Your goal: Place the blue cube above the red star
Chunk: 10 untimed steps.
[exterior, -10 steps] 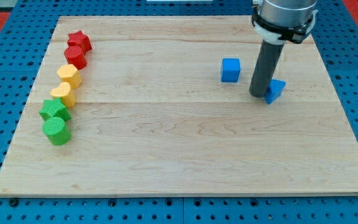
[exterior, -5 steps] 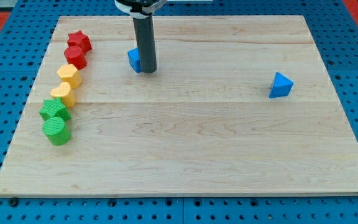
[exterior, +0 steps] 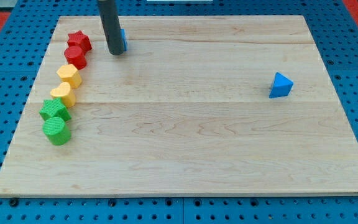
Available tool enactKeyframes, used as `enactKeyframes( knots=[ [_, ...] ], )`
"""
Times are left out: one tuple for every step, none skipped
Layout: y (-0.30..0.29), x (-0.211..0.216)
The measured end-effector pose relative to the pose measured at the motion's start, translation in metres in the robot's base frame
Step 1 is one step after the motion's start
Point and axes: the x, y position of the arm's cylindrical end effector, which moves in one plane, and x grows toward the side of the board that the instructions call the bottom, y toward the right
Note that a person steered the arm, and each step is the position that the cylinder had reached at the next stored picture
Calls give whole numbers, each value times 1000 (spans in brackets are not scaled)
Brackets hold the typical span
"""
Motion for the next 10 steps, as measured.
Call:
enactKeyframes(
  knots=[
    [0, -20],
    [16, -32],
    [52, -42],
    [58, -58],
    [16, -66],
    [-13, -72],
    [17, -57],
    [21, -48],
    [-11, -47],
    [-53, -47]
  ],
)
